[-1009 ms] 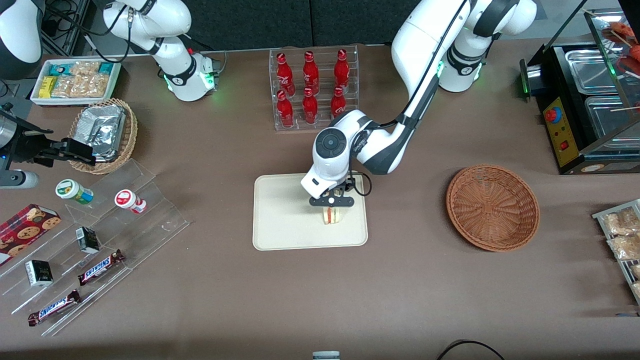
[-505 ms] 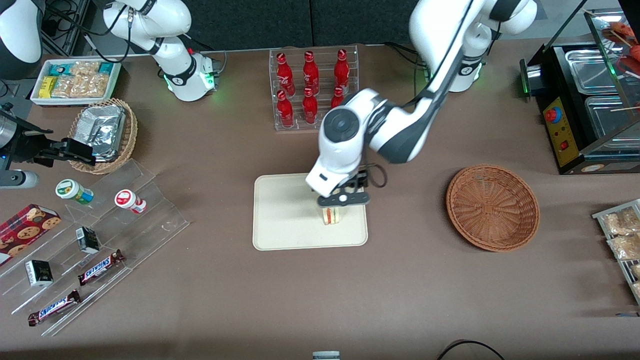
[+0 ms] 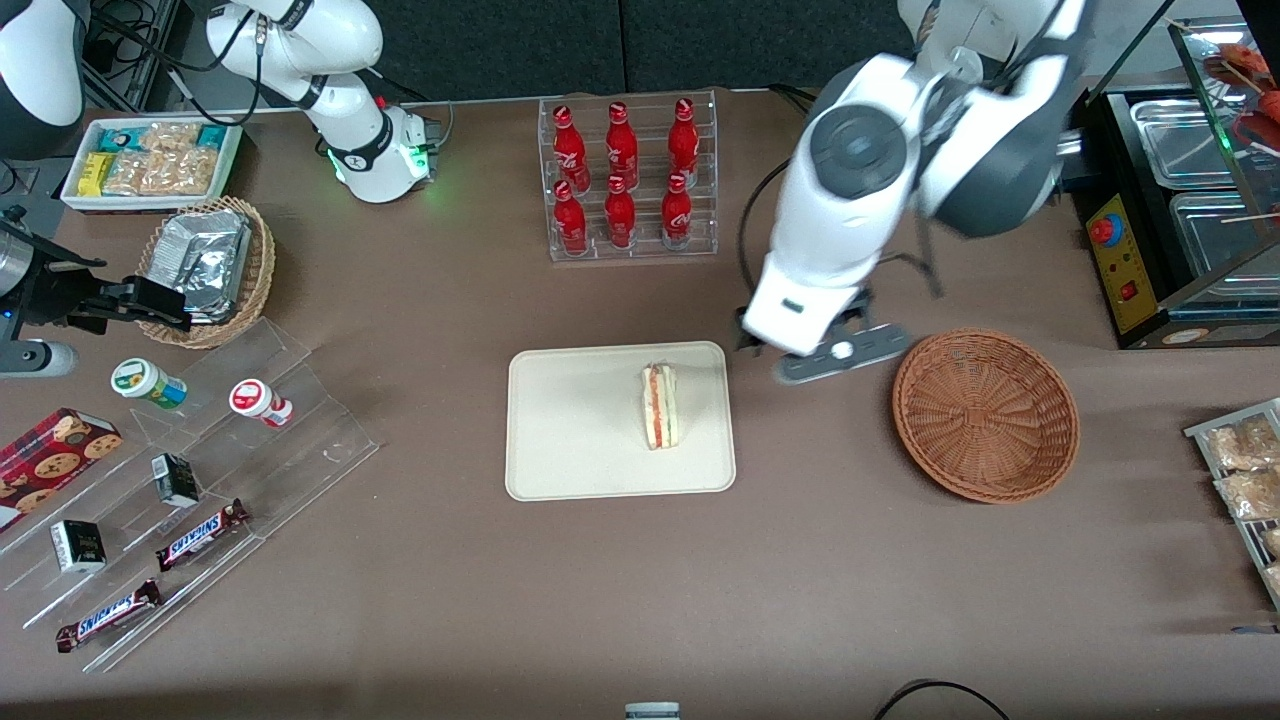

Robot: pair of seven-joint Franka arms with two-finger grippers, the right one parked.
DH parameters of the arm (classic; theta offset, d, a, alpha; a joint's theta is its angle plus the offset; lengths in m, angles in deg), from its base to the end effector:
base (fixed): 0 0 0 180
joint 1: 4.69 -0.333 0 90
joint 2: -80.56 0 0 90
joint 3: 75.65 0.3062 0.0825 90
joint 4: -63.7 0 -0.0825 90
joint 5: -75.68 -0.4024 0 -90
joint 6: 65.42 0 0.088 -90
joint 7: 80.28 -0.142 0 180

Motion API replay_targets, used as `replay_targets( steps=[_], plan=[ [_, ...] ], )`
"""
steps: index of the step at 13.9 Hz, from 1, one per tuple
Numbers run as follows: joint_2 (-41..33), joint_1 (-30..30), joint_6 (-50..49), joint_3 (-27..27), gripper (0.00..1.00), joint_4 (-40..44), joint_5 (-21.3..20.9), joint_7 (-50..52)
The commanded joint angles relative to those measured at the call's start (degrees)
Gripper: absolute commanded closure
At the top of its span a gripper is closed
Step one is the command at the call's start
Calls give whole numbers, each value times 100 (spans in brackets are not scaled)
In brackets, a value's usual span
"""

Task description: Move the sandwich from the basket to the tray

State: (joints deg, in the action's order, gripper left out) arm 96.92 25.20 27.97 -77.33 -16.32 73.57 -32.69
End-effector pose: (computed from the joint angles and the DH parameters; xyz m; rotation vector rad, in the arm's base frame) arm 0.5617 -0.3368 0.4946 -3.0567 -0.4268 0.0340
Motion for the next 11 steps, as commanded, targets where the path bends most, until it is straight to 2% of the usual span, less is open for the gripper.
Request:
replay_targets(
  steps=[1, 9, 11],
  plan=[
    [-430, -474, -337, -60, 0, -146, -61, -179],
    [-1213, -2337, -1226, -69, 0, -181, 185, -2796],
    [-1380, -2610, -1349, -52, 0, -207, 185, -3420]
  ],
)
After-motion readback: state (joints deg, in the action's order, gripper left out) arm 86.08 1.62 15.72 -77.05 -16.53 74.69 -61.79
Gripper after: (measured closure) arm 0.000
